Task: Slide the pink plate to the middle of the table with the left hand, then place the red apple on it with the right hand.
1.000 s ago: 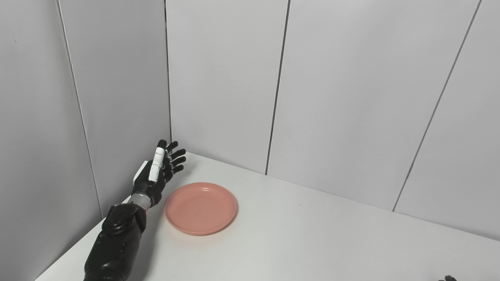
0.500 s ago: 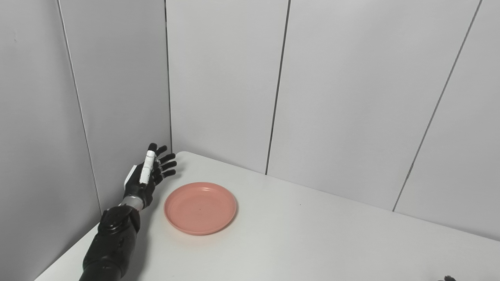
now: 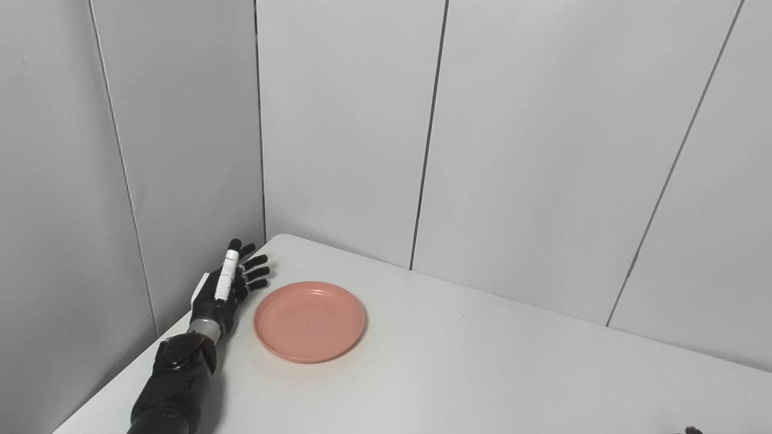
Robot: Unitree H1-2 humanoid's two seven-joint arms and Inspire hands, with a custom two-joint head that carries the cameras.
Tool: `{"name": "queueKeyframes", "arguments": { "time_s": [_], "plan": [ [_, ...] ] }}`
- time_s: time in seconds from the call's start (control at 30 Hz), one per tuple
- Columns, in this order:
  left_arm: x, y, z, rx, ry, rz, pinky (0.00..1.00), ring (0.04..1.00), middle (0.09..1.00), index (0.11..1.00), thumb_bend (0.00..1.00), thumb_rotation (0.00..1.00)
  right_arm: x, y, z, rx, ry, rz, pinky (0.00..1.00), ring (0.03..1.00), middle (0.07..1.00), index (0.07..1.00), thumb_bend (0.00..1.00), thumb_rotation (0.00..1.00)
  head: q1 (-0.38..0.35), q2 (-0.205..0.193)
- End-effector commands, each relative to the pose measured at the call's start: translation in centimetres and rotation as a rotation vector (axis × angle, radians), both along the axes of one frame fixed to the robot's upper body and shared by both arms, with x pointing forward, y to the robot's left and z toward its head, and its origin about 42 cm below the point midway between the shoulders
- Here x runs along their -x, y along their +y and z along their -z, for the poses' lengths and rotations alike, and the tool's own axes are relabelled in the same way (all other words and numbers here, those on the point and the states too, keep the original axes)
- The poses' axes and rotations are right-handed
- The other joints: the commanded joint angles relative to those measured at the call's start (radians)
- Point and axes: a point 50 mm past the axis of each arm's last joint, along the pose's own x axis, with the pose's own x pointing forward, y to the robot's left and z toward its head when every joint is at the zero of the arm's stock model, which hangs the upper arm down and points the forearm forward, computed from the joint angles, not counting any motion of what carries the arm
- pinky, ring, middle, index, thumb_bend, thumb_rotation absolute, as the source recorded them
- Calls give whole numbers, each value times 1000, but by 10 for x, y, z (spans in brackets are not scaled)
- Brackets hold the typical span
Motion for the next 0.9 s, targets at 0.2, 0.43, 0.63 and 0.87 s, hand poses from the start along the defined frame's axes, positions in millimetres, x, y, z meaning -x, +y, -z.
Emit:
{"name": "queueKeyframes", "arguments": {
  "time_s": [0.2, 0.43, 0.63, 0.87],
  "plan": [
    [-19, -14, -25, -23, -76, 83, 773, 793, 796, 854, 940, 874, 18, 7, 23, -27, 100, 9, 959, 945, 968, 977, 874, 1000, -5, 4],
    [-17, -34, -26, -52, -67, 142, 788, 797, 811, 840, 892, 876, 18, 9, 21, -23, 98, 6, 957, 944, 967, 976, 875, 1000, -9, 8],
    [-15, -43, -26, -73, -45, 165, 790, 792, 801, 871, 890, 888, 18, 10, 21, -24, 95, 5, 943, 941, 964, 974, 873, 1000, -13, 12],
    [-13, -51, -23, -90, -26, 173, 759, 780, 786, 825, 918, 880, 19, 12, 20, -18, 99, 4, 942, 940, 965, 972, 882, 1000, -17, 18]
  ]
}}
